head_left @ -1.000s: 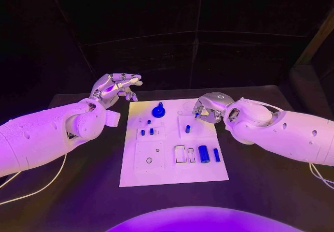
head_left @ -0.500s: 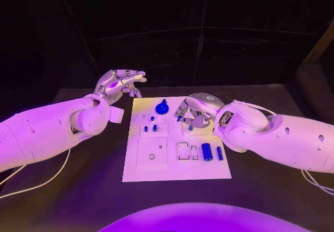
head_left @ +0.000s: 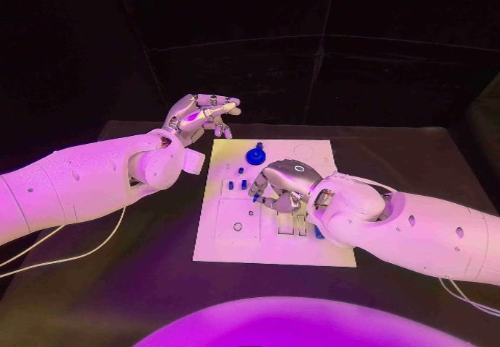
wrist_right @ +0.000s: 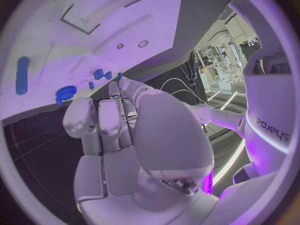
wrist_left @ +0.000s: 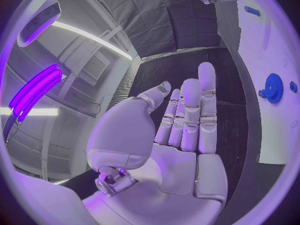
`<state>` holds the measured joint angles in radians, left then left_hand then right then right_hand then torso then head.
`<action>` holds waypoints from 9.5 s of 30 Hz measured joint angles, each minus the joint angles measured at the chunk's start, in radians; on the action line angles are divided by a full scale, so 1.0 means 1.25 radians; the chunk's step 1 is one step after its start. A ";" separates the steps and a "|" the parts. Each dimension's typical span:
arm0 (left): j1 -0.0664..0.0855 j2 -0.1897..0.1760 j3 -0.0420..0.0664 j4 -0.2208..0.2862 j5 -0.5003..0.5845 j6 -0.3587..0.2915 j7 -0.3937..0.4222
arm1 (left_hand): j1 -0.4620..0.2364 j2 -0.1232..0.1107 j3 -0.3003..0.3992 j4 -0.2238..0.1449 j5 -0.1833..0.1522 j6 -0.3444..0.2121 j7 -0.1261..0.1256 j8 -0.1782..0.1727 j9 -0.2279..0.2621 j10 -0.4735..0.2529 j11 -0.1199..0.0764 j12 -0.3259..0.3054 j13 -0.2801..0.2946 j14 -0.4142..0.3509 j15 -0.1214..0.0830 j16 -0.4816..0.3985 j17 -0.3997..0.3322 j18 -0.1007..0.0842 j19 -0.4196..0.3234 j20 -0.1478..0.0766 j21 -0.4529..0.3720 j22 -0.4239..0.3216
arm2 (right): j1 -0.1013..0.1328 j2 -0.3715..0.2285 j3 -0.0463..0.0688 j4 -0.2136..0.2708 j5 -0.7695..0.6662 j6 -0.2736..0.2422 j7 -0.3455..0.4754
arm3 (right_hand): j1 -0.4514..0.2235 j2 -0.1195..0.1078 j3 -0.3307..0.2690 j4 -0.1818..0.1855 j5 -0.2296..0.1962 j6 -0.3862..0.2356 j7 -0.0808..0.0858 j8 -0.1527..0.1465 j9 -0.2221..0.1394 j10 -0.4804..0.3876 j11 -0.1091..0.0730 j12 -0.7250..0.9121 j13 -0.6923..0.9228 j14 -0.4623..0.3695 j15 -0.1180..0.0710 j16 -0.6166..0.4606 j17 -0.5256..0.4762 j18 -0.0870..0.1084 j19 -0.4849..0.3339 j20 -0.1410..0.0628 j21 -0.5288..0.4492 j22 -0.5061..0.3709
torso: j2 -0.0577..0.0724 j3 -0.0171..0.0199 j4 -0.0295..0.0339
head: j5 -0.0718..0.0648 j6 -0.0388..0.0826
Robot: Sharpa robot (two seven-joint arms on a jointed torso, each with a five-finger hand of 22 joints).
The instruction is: Assemble the parts on the task board
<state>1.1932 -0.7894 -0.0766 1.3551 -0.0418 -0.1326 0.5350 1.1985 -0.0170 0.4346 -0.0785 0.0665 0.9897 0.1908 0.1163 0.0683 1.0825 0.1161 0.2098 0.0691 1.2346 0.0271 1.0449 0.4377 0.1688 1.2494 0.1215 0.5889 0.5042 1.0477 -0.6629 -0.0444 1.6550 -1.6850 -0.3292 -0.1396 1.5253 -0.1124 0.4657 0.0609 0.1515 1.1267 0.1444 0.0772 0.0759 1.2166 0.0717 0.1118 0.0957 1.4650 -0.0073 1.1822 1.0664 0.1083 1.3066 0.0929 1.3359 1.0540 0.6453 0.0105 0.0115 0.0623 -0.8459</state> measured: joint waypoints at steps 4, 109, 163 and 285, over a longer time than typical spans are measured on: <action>0.000 0.008 0.000 0.000 0.000 0.000 0.000 | 0.000 0.000 0.000 0.000 0.000 0.000 0.000 0.000 0.000 0.000 0.000 0.000 0.000 0.000 0.000 0.000 0.000 0.000 0.000 0.000 0.000 0.000 | -0.010 0.015 0.000 -0.026 -0.013 0.010 0.002 | -0.002 0.002 0.001 -0.001 0.000 0.000 0.000 0.000 -0.001 0.000 0.000 0.000 0.000 0.000 0.000 0.000 0.001 0.000 0.000 0.000 0.000 0.001 | 0.000 0.0002 0.0011 | 0.006 -0.003; 0.001 0.021 0.000 -0.024 0.001 0.016 -0.016 | -0.006 0.000 -0.004 0.004 0.000 -0.009 0.003 0.000 0.000 -0.011 0.000 0.006 0.000 -0.006 0.000 0.000 -0.004 0.000 0.000 0.000 -0.006 -0.007 | 0.072 -0.128 0.002 -0.024 -0.001 0.097 -0.064 | -0.099 -0.046 -0.161 0.019 0.014 -0.141 0.005 -0.006 -0.006 -0.205 0.033 0.006 -0.024 -0.007 0.025 -0.094 -0.139 0.013 -0.052 0.026 -0.077 -0.140 | 0.001 0.0009 -0.0014 | 0.004 0.009; 0.001 0.026 0.000 -0.030 0.001 0.020 -0.017 | -0.006 0.000 -0.007 0.002 0.003 -0.009 0.003 0.003 0.000 -0.014 0.003 0.010 0.001 -0.006 0.000 0.000 -0.005 0.000 0.000 0.000 -0.009 -0.009 | 0.073 -0.069 0.001 -0.078 0.003 0.195 -0.080 | -0.054 0.012 -0.078 0.025 0.010 -0.023 -0.009 0.017 0.002 -0.007 -0.007 0.055 -0.021 0.000 -0.006 -0.034 -0.076 0.013 -0.001 -0.005 -0.028 -0.043 | 0.000 0.0014 -0.0018 | 0.005 0.001; 0.001 0.039 0.000 -0.043 0.001 0.028 -0.021 | -0.006 0.000 -0.009 0.000 0.003 -0.009 0.003 0.007 0.000 -0.017 0.000 0.018 0.001 -0.008 0.003 0.000 -0.007 0.000 0.000 0.000 -0.013 -0.011 | -0.030 0.075 -0.005 -0.015 0.010 0.095 -0.011 | -0.120 -0.044 -0.178 0.031 -0.008 -0.226 0.006 -0.011 -0.009 -0.125 0.018 -0.005 -0.021 -0.001 0.007 -0.031 -0.096 0.013 -0.024 0.014 -0.035 -0.081 | 0.000 0.0015 -0.0024 | 0.056 -0.022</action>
<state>1.1944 -0.7410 -0.0767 1.3018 -0.0406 -0.0980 0.5089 1.1906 -0.0171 0.4237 -0.0787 0.0700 0.9789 0.1944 0.1249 0.0684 1.0611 0.1160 0.2323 0.0700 1.2239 0.0307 1.0449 0.4285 0.1686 1.2494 0.1215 0.5732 0.4901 1.0105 -0.5694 -0.0505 1.6359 -1.6729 -0.2099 -0.1530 1.3747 -0.1670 0.2428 0.1001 0.1412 0.8445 0.1522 0.0629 0.0648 1.0606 0.0948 0.1058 0.0699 1.4632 0.0019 1.1429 0.9467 0.1245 1.2771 0.1102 1.2922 0.9532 0.6454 0.0124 0.0085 0.1328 -0.8728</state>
